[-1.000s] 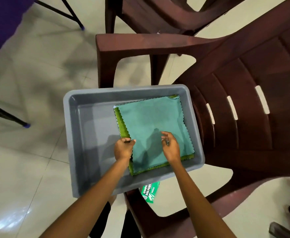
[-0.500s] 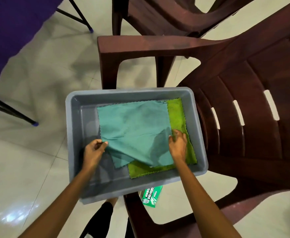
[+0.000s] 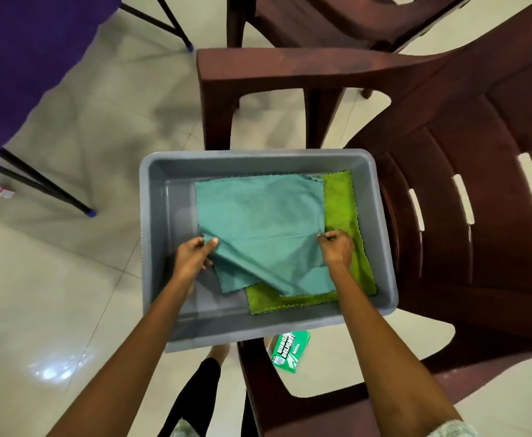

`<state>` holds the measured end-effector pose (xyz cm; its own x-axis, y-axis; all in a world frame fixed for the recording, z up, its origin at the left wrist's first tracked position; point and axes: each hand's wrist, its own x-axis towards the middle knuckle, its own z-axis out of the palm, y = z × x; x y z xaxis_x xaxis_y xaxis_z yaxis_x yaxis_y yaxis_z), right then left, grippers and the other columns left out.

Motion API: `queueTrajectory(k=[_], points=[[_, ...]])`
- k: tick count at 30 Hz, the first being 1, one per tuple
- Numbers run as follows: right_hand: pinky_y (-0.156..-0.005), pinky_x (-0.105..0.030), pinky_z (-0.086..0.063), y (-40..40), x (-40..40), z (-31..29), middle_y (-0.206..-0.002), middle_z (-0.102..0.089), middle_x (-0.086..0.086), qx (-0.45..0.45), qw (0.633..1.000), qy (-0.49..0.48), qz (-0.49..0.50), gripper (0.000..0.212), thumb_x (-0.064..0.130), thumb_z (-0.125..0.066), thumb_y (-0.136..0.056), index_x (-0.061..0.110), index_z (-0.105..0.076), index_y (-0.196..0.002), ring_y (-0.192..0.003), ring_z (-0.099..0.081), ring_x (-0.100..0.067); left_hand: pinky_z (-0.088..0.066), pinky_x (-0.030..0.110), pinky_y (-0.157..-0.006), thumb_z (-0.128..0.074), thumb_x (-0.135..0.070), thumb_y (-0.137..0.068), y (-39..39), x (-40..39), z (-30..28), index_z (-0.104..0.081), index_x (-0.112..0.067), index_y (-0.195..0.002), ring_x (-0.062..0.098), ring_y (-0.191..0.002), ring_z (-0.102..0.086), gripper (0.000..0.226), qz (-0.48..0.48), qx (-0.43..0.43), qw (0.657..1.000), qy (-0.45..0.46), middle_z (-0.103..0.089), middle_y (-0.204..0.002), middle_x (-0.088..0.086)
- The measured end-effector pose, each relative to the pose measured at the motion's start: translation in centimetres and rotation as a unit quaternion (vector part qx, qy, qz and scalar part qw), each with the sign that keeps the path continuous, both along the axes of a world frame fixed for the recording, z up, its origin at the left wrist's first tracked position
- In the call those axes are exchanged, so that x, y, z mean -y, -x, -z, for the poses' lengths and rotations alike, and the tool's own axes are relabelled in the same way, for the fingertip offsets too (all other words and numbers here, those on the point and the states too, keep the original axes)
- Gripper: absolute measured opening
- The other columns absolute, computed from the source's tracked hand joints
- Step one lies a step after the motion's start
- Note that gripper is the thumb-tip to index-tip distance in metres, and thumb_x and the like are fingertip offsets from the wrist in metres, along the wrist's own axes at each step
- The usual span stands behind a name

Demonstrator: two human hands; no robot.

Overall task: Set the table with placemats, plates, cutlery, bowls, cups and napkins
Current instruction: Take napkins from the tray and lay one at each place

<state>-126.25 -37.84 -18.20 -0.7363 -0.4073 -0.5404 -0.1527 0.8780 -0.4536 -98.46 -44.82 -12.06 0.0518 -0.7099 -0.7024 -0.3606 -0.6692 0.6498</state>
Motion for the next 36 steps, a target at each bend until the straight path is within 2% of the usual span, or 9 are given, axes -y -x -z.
queueTrajectory(k=[4, 6, 10, 13, 18, 21, 26, 32, 36], points=[[-0.067, -0.025, -0.044, -0.3, -0.4, -3.0, -0.086, -0.061, -0.009, 0.094, 0.985, 0.108, 0.095, 0.008, 0.009, -0.061, -0.086, 0.010, -0.058, -0.093, -0.085, -0.054, -0.023, -0.035, 0.011, -0.038, -0.063, -0.018, -0.089, -0.6, -0.5, -1.9, -0.063, -0.013, -0.078, 0.004, -0.043, -0.046, 0.012, -0.005, -0.025, 1.000, 0.011, -0.055, -0.064, 0.001], [-0.060, -0.015, -0.042, -0.5, -1.1, -6.1, -0.078, -0.055, -0.002, 0.144, 0.963, 0.192, 0.126, 0.018, 0.001, -0.062, -0.084, 0.013, -0.050, -0.090, -0.083, -0.051, -0.019, -0.037, 0.009, -0.044, -0.063, -0.011, -0.088, -0.9, -1.3, -4.1, -0.066, -0.010, -0.084, 0.003, -0.049, -0.047, 0.005, -0.016, -0.054, 0.998, 0.038, -0.059, -0.064, -0.003], [-0.062, -0.007, -0.043, -0.7, -4.1, -13.7, -0.079, -0.059, 0.003, 0.166, 0.944, 0.274, 0.073, 0.028, -0.002, -0.059, -0.088, 0.016, -0.051, -0.109, -0.070, -0.057, 0.003, -0.040, 0.007, -0.048, -0.063, -0.007, -0.086, -2.4, -3.8, -8.9, -0.066, -0.018, -0.083, -0.003, -0.049, -0.052, 0.011, -0.031, -0.068, 0.994, 0.076, -0.062, -0.053, -0.014], [-0.064, -0.010, -0.042, -0.3, -6.7, -15.7, -0.079, -0.057, 0.006, 0.164, 0.936, 0.300, 0.082, 0.033, -0.002, -0.055, -0.089, 0.024, -0.056, -0.109, -0.066, -0.053, 0.003, -0.043, 0.008, -0.047, -0.064, -0.007, -0.085, -3.4, -5.1, -11.4, -0.065, -0.022, -0.078, -0.003, -0.048, -0.053, 0.016, -0.043, -0.055, 0.994, 0.081, -0.062, -0.056, -0.008], [-0.069, -0.016, -0.042, -0.3, -4.2, -12.1, -0.071, -0.063, 0.008, 0.166, 0.951, 0.244, 0.087, 0.032, -0.004, -0.055, -0.089, 0.026, -0.057, -0.102, -0.064, -0.056, 0.004, -0.045, 0.013, -0.056, -0.066, -0.013, -0.085, -2.9, -3.9, -9.3, -0.065, -0.019, -0.074, 0.002, -0.058, -0.054, 0.012, -0.065, -0.041, 0.993, 0.084, -0.064, -0.059, -0.012], [-0.057, -0.009, -0.038, -0.1, -0.2, -7.8, -0.074, -0.053, 0.000, 0.144, 0.969, 0.198, 0.036, 0.031, -0.007, -0.052, -0.090, 0.010, -0.052, -0.116, -0.054, -0.053, 0.007, -0.038, 0.026, -0.053, -0.066, -0.018, -0.087, -2.0, -1.5, -4.8, -0.063, -0.017, -0.071, 0.009, -0.052, -0.044, 0.016, -0.080, -0.009, 0.994, 0.072, -0.055, -0.060, 0.001], [-0.051, -0.011, -0.038, 1.2, 5.1, -2.9, -0.082, -0.056, -0.002, 0.109, 0.984, 0.142, -0.013, 0.039, 0.011, -0.063, -0.089, 0.004, -0.048, -0.124, -0.071, -0.052, -0.014, -0.037, 0.029, -0.059, -0.069, -0.022, -0.084, -0.2, 2.7, -0.1, -0.050, -0.018, -0.059, 0.013, -0.052, -0.042, 0.031, -0.065, 0.057, 0.991, 0.101, -0.048, -0.056, -0.001], [-0.074, -0.029, -0.043, 1.8, 2.6, -2.2, -0.120, -0.056, -0.018, 0.150, 0.981, 0.110, 0.057, 0.050, 0.013, -0.064, -0.089, 0.001, -0.040, -0.132, -0.098, -0.052, -0.020, -0.045, 0.028, -0.070, -0.067, -0.011, -0.085, -1.1, 1.7, 1.2, -0.066, 0.001, -0.092, 0.017, -0.079, -0.055, 0.014, -0.009, 0.102, 0.989, 0.106, -0.066, -0.086, 0.018], [-0.069, -0.031, -0.046, 2.0, -0.6, -2.1, -0.121, -0.055, -0.022, 0.182, 0.977, 0.095, 0.049, 0.050, 0.006, -0.064, -0.088, 0.002, -0.039, -0.132, -0.098, -0.054, -0.024, -0.042, 0.024, -0.071, -0.063, -0.007, -0.087, -0.9, 1.9, 0.9, -0.068, 0.004, -0.093, 0.022, -0.081, -0.060, 0.014, -0.006, 0.122, 0.983, 0.134, -0.069, -0.094, 0.020]])
